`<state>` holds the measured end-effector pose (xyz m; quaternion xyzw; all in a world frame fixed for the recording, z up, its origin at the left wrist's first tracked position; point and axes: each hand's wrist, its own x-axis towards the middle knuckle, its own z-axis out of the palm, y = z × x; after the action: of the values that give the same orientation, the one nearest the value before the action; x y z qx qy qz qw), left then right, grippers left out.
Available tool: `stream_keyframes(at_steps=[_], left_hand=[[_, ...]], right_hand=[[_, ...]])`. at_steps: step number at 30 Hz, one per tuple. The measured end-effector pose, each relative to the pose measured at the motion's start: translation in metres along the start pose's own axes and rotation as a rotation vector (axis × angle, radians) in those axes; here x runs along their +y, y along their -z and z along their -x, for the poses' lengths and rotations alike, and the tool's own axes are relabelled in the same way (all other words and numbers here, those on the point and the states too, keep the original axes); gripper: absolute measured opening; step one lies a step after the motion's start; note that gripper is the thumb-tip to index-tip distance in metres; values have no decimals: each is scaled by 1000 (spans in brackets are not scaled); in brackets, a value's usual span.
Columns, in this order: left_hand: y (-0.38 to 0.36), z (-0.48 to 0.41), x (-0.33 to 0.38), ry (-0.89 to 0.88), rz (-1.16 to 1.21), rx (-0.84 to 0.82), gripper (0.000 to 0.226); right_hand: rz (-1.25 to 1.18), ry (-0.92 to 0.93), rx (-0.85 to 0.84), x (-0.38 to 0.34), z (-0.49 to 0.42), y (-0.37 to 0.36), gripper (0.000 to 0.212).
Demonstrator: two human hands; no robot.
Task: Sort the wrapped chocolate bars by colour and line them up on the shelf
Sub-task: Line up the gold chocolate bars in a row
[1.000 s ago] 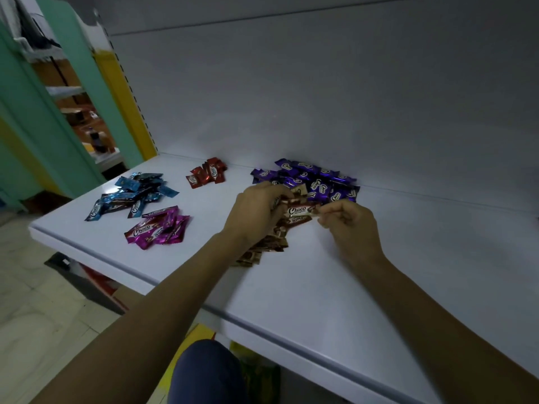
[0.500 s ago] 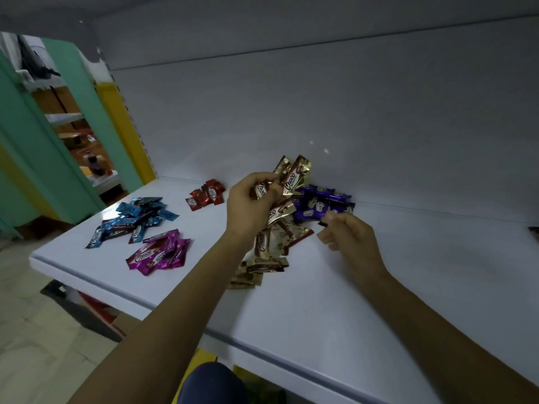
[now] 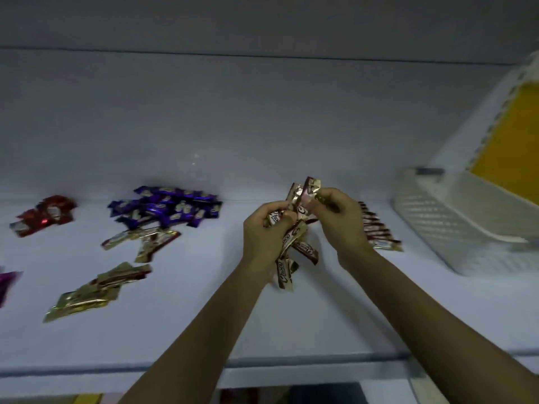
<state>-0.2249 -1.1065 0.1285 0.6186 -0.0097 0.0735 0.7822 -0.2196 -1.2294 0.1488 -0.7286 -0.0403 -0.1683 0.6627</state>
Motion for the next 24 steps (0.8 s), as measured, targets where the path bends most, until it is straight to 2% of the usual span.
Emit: stream_keyframes(at_steps=[8, 12, 14, 17, 19, 20, 22, 24], left_hand=[[-50, 11, -22, 49, -108, -167, 19], [-55, 13, -35, 106, -109, -146, 21], [-54, 13, -38, 126, -89, -119, 23], [-54, 15, -39, 105, -91, -120, 21], [-53, 17, -39, 101, -79, -115, 21], [-52, 18, -40, 101, -71, -113, 21], [-51, 19, -40, 100, -63, -113, 21], [-51, 20, -40, 94, -51, -108, 20]], right_hand=[[-74, -217, 161, 2, 12, 77, 5], [-110, -269, 297, 4, 22, 113, 10], [91, -250, 267, 13, 34, 130, 14], [678, -243, 118, 30, 48, 152, 3], [1043, -250, 58, 33, 51, 163, 16], [1141, -213, 34, 32, 51, 166, 22], [1182, -97, -87, 30, 47, 168, 32], [1172, -21, -258, 33, 42, 168, 29]])
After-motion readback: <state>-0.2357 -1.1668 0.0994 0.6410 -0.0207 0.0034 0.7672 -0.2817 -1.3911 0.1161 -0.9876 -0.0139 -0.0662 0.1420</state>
